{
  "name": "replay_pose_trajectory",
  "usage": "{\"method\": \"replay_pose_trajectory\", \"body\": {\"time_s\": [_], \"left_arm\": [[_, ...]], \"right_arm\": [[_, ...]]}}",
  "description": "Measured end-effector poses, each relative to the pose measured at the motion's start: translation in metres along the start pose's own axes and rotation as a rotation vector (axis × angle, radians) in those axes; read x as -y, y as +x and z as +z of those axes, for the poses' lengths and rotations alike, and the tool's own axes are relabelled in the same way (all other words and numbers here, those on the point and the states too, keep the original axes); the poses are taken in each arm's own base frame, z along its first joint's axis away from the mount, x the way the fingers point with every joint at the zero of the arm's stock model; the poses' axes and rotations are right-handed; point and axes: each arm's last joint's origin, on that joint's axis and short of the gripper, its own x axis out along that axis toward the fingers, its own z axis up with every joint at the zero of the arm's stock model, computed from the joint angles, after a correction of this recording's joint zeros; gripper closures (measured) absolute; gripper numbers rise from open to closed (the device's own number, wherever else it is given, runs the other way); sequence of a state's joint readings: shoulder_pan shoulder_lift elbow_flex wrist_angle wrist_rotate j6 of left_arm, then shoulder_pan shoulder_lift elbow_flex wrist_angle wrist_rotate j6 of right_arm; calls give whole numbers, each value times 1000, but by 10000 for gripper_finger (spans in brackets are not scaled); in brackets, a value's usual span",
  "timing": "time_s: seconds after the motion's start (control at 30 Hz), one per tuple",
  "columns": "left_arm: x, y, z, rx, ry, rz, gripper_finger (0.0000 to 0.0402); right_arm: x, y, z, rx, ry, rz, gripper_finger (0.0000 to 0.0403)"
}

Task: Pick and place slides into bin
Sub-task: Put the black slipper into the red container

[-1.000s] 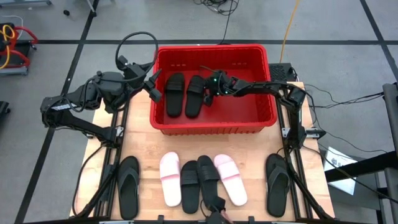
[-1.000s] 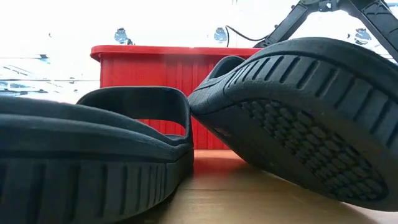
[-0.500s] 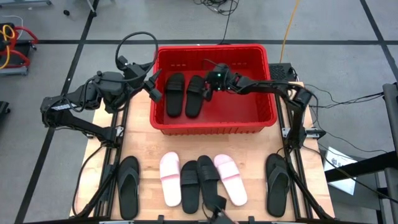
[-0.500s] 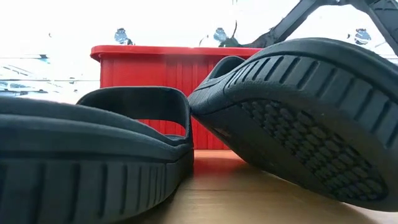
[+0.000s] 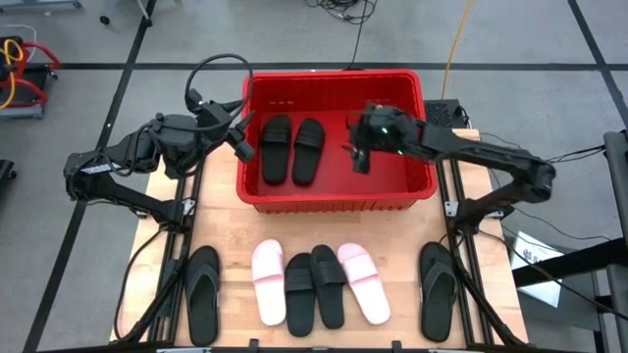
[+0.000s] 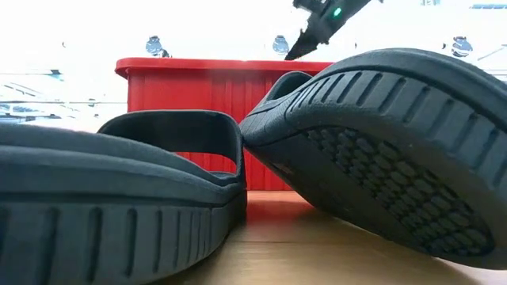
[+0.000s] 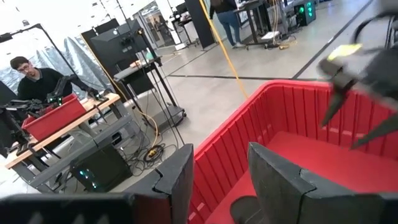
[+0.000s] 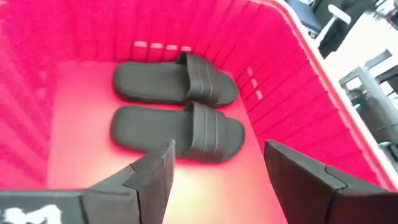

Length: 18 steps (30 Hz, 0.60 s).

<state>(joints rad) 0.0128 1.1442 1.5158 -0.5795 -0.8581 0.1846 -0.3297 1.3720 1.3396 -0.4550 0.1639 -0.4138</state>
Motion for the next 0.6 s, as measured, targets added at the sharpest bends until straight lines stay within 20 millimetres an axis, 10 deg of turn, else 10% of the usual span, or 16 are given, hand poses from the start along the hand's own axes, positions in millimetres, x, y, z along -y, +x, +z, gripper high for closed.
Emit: {"method": "replay_pose_trajectory", "body": {"time_s": [0.6], "left_arm": [[17, -16, -7, -36, 39, -116, 243]], "right_arm": [[-86, -87, 13, 41, -131, 265, 168]]}}
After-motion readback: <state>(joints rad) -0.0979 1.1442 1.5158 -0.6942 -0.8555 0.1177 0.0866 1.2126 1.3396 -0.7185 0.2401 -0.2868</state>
